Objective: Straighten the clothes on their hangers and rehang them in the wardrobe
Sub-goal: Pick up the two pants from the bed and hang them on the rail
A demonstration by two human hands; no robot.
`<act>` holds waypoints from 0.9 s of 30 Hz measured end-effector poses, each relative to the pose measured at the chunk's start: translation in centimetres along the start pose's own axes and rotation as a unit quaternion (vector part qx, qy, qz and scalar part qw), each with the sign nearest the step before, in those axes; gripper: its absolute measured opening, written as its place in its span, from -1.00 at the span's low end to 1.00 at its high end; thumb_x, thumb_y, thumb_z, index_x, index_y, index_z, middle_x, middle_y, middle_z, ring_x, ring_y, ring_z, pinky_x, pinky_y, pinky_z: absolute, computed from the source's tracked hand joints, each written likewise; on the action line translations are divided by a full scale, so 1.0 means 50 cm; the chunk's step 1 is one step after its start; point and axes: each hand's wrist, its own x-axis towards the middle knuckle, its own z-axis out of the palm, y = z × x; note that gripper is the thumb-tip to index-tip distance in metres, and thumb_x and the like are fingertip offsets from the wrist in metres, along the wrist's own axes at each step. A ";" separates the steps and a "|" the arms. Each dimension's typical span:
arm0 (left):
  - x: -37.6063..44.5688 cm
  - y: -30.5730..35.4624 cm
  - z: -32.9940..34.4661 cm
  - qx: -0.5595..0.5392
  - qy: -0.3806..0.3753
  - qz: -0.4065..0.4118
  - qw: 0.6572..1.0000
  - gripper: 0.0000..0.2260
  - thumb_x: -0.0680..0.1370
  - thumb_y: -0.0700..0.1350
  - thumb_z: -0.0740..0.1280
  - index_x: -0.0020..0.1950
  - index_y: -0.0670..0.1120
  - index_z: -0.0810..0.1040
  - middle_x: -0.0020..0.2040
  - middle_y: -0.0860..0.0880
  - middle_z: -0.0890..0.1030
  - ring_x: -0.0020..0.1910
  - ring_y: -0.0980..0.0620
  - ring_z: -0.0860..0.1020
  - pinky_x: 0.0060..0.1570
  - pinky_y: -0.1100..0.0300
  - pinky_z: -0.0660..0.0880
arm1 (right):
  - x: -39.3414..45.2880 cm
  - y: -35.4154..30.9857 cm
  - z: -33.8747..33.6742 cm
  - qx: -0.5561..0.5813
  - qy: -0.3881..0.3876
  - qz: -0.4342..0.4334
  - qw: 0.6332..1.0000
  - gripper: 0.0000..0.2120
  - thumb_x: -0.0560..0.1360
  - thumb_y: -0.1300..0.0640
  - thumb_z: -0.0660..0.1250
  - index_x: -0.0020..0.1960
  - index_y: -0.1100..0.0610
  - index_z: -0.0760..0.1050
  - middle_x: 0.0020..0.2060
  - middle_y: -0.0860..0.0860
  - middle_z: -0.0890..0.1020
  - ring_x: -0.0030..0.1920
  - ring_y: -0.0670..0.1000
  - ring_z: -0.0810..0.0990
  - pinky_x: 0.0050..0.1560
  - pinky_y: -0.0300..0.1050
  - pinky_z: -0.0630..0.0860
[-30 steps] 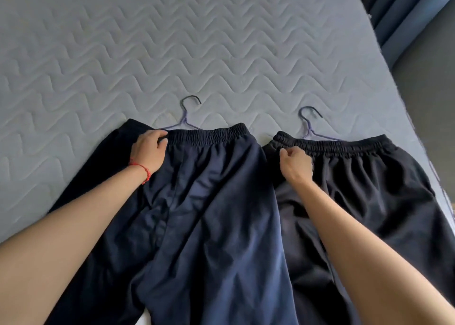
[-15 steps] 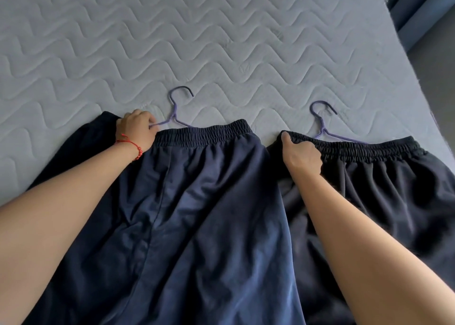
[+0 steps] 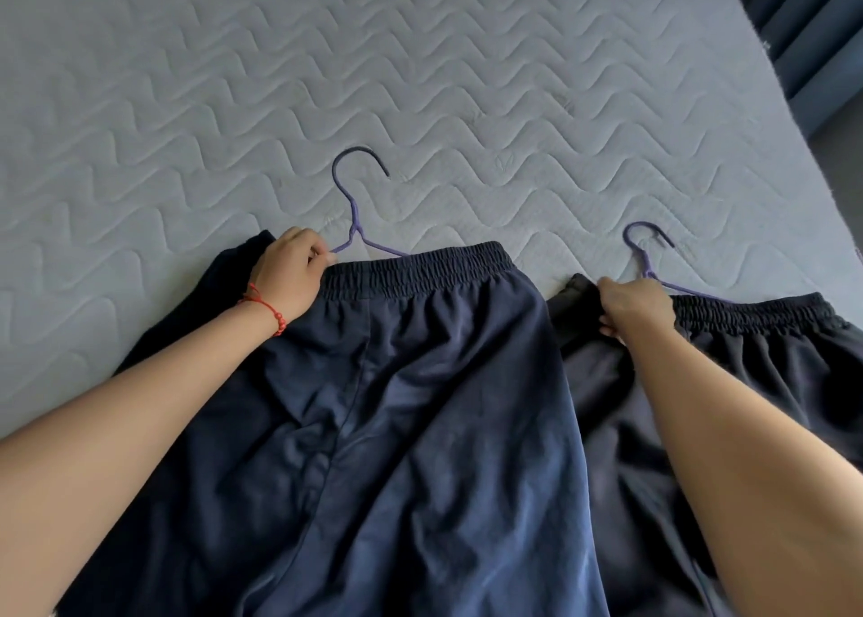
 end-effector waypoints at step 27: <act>-0.124 0.147 -0.388 -0.056 0.040 -0.021 0.997 -0.89 0.49 -0.22 0.33 -0.13 -0.25 0.63 -0.09 -0.21 0.64 -0.07 -0.18 0.57 0.00 0.08 0.45 | -0.277 -0.073 -0.204 0.034 -0.026 -0.090 0.995 -0.60 0.47 0.09 0.07 0.01 0.40 0.48 -0.01 0.37 0.62 0.03 0.30 0.60 0.15 0.06 0.48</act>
